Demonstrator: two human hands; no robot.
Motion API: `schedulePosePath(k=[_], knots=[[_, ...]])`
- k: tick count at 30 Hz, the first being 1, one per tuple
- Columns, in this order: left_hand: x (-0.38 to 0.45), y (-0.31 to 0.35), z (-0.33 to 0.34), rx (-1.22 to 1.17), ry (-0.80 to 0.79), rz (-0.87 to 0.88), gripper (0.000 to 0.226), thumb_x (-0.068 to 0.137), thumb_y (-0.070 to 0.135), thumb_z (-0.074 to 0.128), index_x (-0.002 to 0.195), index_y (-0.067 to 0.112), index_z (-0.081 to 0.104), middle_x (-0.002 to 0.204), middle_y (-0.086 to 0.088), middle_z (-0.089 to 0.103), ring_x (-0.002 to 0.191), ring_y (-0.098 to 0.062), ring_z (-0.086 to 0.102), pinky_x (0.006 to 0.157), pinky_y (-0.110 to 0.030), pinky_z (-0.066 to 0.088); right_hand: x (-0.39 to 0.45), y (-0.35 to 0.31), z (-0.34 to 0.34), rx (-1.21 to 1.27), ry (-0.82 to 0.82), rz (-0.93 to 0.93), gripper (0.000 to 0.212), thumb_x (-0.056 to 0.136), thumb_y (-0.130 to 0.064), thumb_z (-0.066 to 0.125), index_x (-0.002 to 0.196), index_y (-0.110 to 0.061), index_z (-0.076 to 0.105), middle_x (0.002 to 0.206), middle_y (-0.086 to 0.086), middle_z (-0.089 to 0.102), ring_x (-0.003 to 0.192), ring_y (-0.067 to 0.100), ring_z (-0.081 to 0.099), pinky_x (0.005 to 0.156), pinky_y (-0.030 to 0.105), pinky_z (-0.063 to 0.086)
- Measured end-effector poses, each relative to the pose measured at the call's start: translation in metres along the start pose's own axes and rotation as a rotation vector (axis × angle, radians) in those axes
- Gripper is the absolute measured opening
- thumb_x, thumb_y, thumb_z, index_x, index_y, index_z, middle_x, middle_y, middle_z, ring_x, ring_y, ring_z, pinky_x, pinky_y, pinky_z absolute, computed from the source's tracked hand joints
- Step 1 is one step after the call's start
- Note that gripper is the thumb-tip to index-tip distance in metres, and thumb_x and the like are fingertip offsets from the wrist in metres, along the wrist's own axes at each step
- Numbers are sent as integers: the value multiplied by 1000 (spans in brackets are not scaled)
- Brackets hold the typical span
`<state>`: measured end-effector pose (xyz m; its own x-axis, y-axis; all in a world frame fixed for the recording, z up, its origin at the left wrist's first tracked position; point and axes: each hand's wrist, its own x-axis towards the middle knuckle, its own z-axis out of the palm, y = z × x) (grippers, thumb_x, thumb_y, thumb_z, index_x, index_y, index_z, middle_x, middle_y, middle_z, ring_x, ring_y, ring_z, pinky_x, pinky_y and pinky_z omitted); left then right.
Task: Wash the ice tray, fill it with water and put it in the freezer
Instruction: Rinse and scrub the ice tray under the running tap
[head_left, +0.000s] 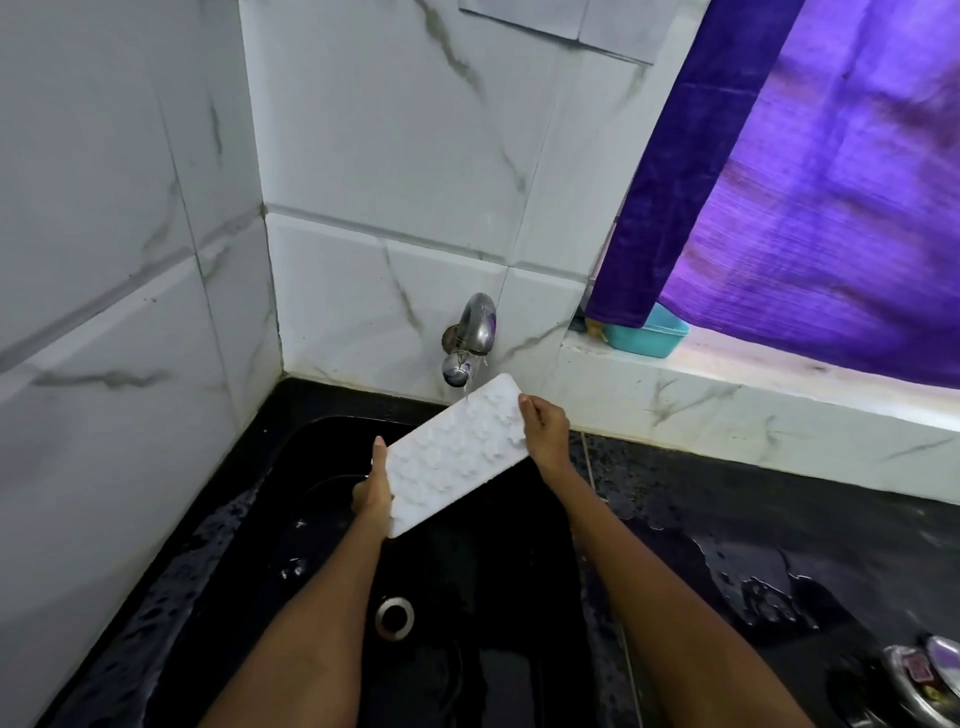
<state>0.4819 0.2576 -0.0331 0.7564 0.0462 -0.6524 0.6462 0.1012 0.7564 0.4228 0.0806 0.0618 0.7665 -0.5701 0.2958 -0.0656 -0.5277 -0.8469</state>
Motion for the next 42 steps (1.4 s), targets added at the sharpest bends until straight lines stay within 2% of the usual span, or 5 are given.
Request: schedulePosePath(k=[9,19,24,31,42], knots=[[-2,-1,-24,-24,63,127,60,71,48,78,107,2,65,105,-10,68,94,-26,66,78,-30,50,-9,28,29,-291,213,270,30,98,-16,41,99,4,64,96,26,67,94,38,62,73,38,44],[-13,9,-28,-39,174,184,56,68,56,74,91,6,70,88,-7,69,81,-24,67,73,-27,51,-62,15,112,-830,-661,-574,60,100,-33,27,150,-7,7,160,12,3,149,25,-4,119,51,-4],[-16,16,-35,-61,173,245,45,68,56,75,74,12,65,74,0,66,72,-20,63,69,-25,47,-44,13,99,-732,-650,-550,56,101,-34,27,151,-19,6,161,-2,4,149,17,-2,118,48,-6],[-5,20,-81,-101,174,212,41,69,49,77,61,16,56,65,3,60,67,-17,60,58,-21,44,-12,25,76,-526,-523,262,63,97,-51,32,145,-9,28,151,20,32,141,35,27,115,52,19],[1,-10,-85,-3,121,66,79,84,62,53,131,-2,49,136,-19,52,123,-36,52,100,-39,43,1,-19,76,252,-410,458,13,84,-20,68,84,-8,62,74,6,61,64,19,57,56,25,49]])
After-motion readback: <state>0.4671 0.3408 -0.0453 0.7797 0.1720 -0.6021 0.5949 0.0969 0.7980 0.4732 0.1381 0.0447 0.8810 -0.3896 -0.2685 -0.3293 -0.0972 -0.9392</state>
